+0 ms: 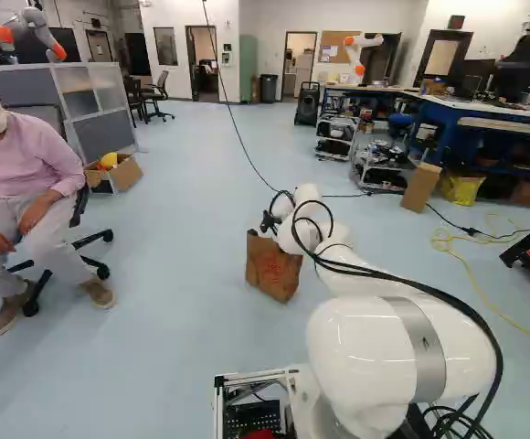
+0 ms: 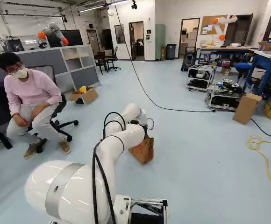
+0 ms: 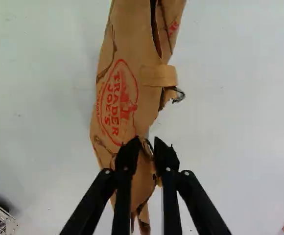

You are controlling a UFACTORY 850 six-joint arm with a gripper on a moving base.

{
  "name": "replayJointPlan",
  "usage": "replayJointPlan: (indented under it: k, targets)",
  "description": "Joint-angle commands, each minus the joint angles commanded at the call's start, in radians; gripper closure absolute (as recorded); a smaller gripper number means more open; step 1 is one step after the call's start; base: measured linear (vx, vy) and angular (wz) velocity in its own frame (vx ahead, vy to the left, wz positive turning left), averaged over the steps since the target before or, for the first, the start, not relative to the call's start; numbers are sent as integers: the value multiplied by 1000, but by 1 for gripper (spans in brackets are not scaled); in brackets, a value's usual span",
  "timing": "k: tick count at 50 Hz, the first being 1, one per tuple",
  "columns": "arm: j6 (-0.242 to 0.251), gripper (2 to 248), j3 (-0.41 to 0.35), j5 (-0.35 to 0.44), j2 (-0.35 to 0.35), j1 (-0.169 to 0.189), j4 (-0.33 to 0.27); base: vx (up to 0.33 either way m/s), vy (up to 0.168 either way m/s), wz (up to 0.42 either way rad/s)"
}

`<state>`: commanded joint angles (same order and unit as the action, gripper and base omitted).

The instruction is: Pick up the grocery bag from the ground

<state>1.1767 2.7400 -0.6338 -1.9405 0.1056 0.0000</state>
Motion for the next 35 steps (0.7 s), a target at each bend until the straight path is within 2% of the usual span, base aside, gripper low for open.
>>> replayJointPlan:
  k: [2, 3, 7, 8, 35]
  targets:
    - [0, 166, 0, 0, 0, 0, 0, 0, 0, 0]
    - [0, 203, 0, 0, 0, 0, 0, 0, 0, 0]
    - [0, 203, 0, 0, 0, 0, 0, 0, 0, 0]
    - [0, 225, 0, 0, 0, 0, 0, 0, 0, 0]
    - [0, 225, 0, 0, 0, 0, 0, 0, 0, 0]
